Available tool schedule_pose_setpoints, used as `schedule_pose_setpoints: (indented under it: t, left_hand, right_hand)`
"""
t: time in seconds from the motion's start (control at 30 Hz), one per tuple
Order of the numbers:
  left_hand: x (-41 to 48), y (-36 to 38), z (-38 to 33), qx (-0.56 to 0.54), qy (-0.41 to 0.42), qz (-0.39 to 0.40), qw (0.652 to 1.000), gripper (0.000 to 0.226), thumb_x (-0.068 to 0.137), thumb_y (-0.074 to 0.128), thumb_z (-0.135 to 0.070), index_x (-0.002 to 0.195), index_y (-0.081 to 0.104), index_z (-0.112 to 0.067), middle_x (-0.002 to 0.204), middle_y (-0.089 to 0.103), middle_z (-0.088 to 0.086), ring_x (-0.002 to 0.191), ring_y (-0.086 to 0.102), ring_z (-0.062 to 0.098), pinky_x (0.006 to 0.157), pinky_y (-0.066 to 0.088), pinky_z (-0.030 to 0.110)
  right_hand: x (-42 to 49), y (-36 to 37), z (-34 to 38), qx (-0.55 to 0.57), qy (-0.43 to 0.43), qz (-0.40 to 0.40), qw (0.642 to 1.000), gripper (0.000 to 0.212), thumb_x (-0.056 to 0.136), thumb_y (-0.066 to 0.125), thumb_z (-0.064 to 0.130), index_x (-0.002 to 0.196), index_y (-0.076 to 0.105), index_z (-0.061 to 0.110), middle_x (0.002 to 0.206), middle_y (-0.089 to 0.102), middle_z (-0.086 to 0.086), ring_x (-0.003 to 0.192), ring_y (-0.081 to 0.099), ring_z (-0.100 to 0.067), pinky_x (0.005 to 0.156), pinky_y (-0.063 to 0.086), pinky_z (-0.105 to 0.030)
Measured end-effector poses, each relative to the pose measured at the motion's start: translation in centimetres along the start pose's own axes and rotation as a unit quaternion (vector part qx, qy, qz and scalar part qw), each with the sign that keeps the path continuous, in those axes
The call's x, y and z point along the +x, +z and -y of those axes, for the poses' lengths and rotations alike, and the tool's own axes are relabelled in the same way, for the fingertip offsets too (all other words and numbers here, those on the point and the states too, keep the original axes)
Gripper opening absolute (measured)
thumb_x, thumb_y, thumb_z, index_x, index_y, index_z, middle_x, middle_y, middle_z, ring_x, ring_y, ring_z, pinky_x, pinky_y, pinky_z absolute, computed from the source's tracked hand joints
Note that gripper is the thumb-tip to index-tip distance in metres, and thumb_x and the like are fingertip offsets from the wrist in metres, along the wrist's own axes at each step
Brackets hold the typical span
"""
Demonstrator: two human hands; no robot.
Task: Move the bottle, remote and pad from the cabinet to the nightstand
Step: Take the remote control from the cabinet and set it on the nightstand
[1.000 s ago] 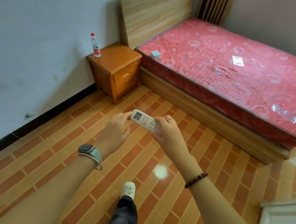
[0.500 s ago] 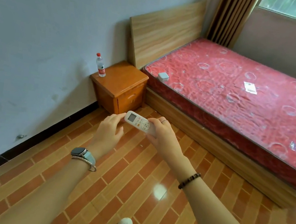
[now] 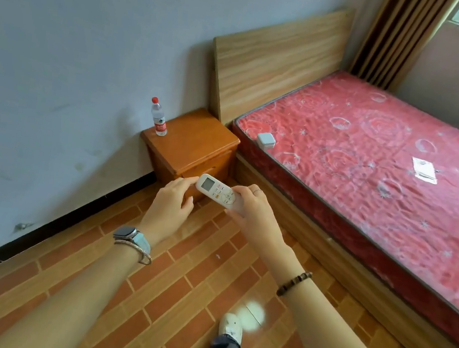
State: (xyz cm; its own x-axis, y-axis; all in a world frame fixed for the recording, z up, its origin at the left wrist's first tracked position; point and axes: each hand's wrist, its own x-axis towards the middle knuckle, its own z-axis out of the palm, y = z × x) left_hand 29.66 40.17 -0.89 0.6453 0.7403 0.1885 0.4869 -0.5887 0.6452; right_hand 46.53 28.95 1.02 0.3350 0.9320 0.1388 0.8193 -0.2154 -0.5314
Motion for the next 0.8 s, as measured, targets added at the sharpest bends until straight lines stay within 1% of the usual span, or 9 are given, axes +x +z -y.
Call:
schedule_pose_setpoints:
  t: [0.07, 0.13, 0.23, 0.33, 0.4, 0.53, 0.63, 0.73, 0.8]
  left_hand:
    - [3.0, 0.5, -0.5, -0.003, -0.009, -0.011, 1.0, 0.046, 0.092, 0.051, -0.006, 0.136, 0.046, -0.018, 0.13, 0.055, 0.001, 0.121, 0.049, 0.013, 0.103, 0.043, 0.038]
    - [5.5, 0.8, -0.9, -0.004, -0.02, -0.03, 0.999, 0.046, 0.091, 0.052, -0.005, 0.136, 0.046, -0.016, 0.13, 0.055, 0.001, 0.121, 0.049, 0.012, 0.104, 0.042, 0.032]
    - [8.9, 1.3, -0.9, 0.003, -0.032, -0.051, 0.998, 0.047, 0.091, 0.052, -0.004, 0.136, 0.046, -0.016, 0.13, 0.055, 0.001, 0.12, 0.049, 0.011, 0.101, 0.039, 0.023]
    - [11.6, 1.7, -0.1, 0.001, -0.054, -0.057, 0.997, 0.047, 0.091, 0.052, -0.004, 0.136, 0.046, -0.016, 0.13, 0.055, 0.0, 0.12, 0.049, 0.012, 0.101, 0.04, 0.025]
    - [13.4, 2.1, 0.6, 0.003, -0.063, -0.062, 0.996, 0.047, 0.091, 0.052, -0.003, 0.136, 0.046, -0.016, 0.129, 0.055, 0.001, 0.119, 0.05, 0.012, 0.101, 0.04, 0.025]
    - [17.1, 2.5, 2.4, 0.002, -0.079, -0.073, 0.994, 0.046, 0.091, 0.052, -0.002, 0.135, 0.047, -0.014, 0.128, 0.055, 0.002, 0.117, 0.05, 0.01, 0.096, 0.037, 0.017]
    - [20.5, 2.3, 4.7, -0.001, -0.098, -0.079, 0.992, 0.045, 0.092, 0.052, -0.003, 0.135, 0.047, -0.014, 0.13, 0.055, 0.002, 0.119, 0.05, 0.011, 0.096, 0.036, 0.016]
    - [24.4, 1.8, 7.5, -0.001, -0.101, -0.087, 0.991, 0.045, 0.091, 0.054, -0.004, 0.135, 0.047, -0.014, 0.13, 0.055, 0.002, 0.119, 0.05, 0.012, 0.096, 0.037, 0.017]
    - [27.1, 1.1, 9.4, -0.001, -0.104, -0.091, 0.99, 0.045, 0.091, 0.054, -0.003, 0.135, 0.047, -0.013, 0.13, 0.055, 0.003, 0.12, 0.05, 0.014, 0.096, 0.038, 0.018]
  right_hand:
    - [3.2, -0.9, -1.6, 0.004, -0.012, 0.001, 1.0, 0.045, 0.089, 0.065, 0.025, 0.131, 0.051, 0.015, 0.118, 0.051, -0.001, 0.111, 0.048, -0.015, 0.093, 0.045, -0.024]
    - [6.1, -1.5, -2.9, 0.011, -0.023, 0.007, 1.0, 0.046, 0.088, 0.066, 0.024, 0.131, 0.051, 0.016, 0.118, 0.051, -0.001, 0.112, 0.048, -0.015, 0.095, 0.046, -0.027]
    - [10.2, -1.9, -4.5, 0.014, -0.042, 0.024, 0.999, 0.048, 0.088, 0.067, 0.024, 0.132, 0.051, 0.015, 0.119, 0.051, -0.002, 0.113, 0.048, -0.015, 0.094, 0.045, -0.025]
    - [13.7, -1.8, -5.6, 0.019, -0.051, 0.036, 0.998, 0.048, 0.087, 0.068, 0.024, 0.132, 0.051, 0.014, 0.118, 0.051, -0.002, 0.112, 0.048, -0.015, 0.092, 0.043, -0.022]
    - [15.9, -1.5, -6.4, 0.02, -0.057, 0.045, 0.997, 0.048, 0.087, 0.068, 0.024, 0.131, 0.051, 0.014, 0.118, 0.051, -0.001, 0.112, 0.048, -0.015, 0.093, 0.044, -0.024]
    - [20.8, -0.1, -7.5, 0.02, -0.061, 0.068, 0.996, 0.05, 0.086, 0.069, 0.024, 0.132, 0.051, 0.015, 0.118, 0.05, -0.001, 0.111, 0.048, -0.015, 0.091, 0.043, -0.022]
    - [25.2, 1.3, -7.7, 0.013, -0.067, 0.081, 0.994, 0.05, 0.086, 0.069, 0.026, 0.132, 0.051, 0.016, 0.117, 0.05, 0.0, 0.109, 0.049, -0.014, 0.089, 0.044, -0.021]
    - [30.0, 2.8, -7.5, 0.012, -0.078, 0.081, 0.994, 0.049, 0.085, 0.07, 0.026, 0.13, 0.052, 0.016, 0.119, 0.052, 0.0, 0.111, 0.05, -0.015, 0.093, 0.048, -0.027]
    - [33.2, 3.6, -6.8, 0.008, -0.078, 0.085, 0.993, 0.049, 0.086, 0.069, 0.025, 0.131, 0.051, 0.015, 0.12, 0.052, -0.001, 0.111, 0.051, -0.014, 0.091, 0.047, -0.024]
